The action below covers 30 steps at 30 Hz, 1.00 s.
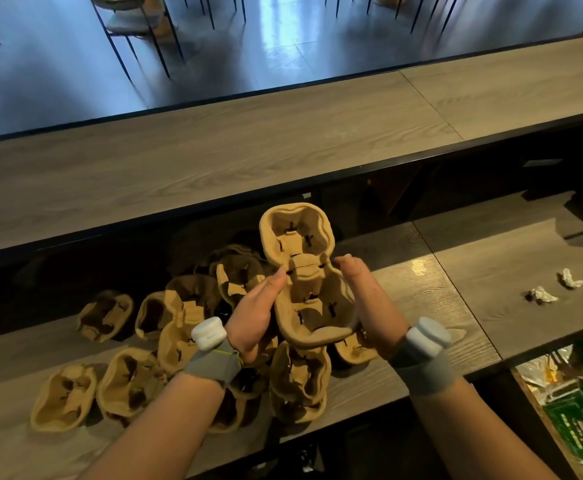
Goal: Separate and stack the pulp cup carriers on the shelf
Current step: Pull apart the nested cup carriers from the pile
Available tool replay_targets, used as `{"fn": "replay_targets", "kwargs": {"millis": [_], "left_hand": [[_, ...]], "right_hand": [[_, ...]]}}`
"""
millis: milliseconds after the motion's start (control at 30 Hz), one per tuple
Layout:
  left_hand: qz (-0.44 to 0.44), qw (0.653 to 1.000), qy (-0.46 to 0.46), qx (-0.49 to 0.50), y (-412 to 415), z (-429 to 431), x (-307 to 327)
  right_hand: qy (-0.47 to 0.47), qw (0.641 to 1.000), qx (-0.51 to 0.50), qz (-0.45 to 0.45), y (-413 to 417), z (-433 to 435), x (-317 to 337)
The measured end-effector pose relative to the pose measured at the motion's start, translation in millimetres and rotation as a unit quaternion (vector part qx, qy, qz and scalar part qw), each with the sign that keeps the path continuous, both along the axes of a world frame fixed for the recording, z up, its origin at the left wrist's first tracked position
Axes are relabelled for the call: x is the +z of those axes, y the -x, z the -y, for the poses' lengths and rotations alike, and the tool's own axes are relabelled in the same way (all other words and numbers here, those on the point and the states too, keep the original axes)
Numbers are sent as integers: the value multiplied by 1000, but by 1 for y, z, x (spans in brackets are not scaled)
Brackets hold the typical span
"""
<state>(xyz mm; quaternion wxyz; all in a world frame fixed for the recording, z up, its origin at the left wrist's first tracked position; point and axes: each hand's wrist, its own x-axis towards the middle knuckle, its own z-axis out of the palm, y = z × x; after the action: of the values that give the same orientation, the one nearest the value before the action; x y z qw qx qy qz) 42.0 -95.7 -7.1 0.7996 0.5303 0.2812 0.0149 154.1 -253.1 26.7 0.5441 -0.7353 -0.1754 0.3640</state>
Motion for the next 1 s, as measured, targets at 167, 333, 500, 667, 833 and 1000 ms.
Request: {"fn": "replay_targets", "kwargs": {"millis": [167,333,500,667,833,1000], "left_hand": [[2,1000,-9,-2,1,5,1],[-4,998,11,-61,6,2,1],[28,996,-26,-75,13,-1,0],[16,990,-113,-82,14,-2,-4],[-9,996,-68,-65,7,0,-8],[-7,999,6,-43,10,-5,-6]], "right_hand": [[-18,995,25,-90,3,1,-11],[-23,997,-19,-70,7,-2,-17],[-32,999,-14,-34,6,-5,-22],[-32,999,17,-35,5,-8,-29],[-27,999,-16,-17,-15,8,-27],[14,998,-60,30,-34,23,-23]]}}
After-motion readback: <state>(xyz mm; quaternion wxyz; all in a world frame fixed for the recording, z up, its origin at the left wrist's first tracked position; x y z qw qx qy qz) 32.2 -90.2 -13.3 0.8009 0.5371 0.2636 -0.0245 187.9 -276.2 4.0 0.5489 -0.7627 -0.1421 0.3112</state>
